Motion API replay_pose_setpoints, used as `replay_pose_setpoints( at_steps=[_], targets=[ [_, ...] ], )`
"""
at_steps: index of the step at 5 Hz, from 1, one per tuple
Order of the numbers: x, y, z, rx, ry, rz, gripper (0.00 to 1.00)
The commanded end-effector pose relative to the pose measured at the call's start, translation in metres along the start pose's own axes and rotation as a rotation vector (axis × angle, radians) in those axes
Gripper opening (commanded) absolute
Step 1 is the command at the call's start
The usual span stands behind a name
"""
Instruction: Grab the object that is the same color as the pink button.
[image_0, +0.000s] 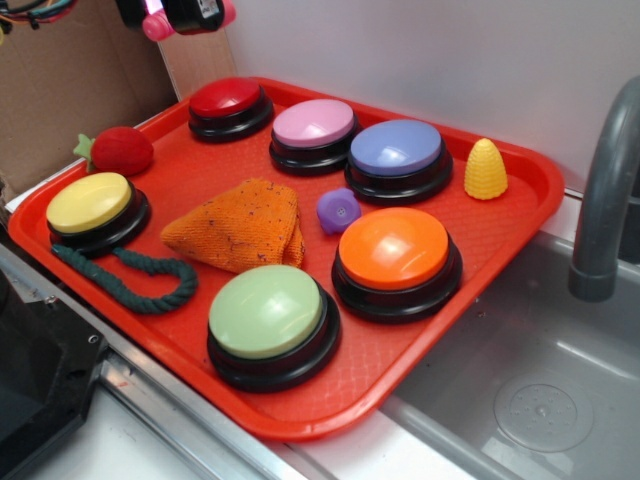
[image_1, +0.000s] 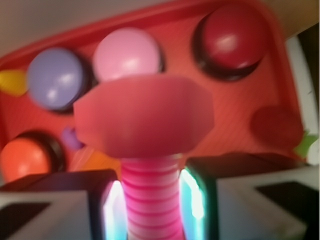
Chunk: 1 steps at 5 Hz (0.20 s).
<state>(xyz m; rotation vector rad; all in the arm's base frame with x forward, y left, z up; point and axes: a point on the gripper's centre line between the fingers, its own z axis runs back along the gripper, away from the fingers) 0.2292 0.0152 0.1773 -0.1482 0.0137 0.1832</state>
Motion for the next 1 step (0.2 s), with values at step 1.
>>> replay_pose_setpoints(
  at_steps=[1],
  targets=[
    [0.0013, 0.0060, 0.0196, 0.044, -0.063, 0.031, 0.00]
  ],
)
